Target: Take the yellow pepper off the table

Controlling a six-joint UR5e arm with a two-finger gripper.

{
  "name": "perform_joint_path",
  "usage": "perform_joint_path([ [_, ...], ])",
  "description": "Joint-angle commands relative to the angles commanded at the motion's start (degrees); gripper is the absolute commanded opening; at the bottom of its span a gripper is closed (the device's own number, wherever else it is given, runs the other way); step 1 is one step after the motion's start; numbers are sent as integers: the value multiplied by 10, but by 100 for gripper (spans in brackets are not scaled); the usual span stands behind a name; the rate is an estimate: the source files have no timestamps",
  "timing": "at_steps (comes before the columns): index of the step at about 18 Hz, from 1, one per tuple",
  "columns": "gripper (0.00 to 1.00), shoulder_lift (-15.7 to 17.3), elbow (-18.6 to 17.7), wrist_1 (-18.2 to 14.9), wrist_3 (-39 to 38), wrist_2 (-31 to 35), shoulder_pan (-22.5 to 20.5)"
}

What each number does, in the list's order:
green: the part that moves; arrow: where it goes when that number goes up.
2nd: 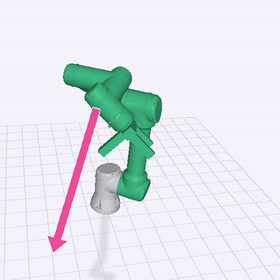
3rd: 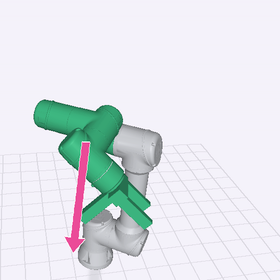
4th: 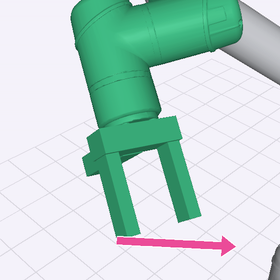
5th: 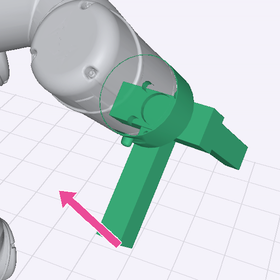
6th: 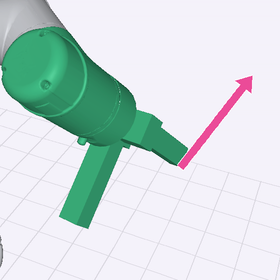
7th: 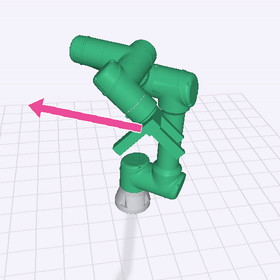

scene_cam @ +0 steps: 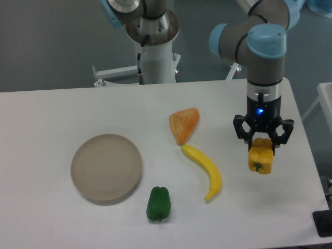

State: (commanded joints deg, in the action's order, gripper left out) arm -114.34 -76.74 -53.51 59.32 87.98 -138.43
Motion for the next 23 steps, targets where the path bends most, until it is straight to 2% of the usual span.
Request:
perform_joint_path([
  [23, 40, -4, 10, 0, 5, 1, 1],
])
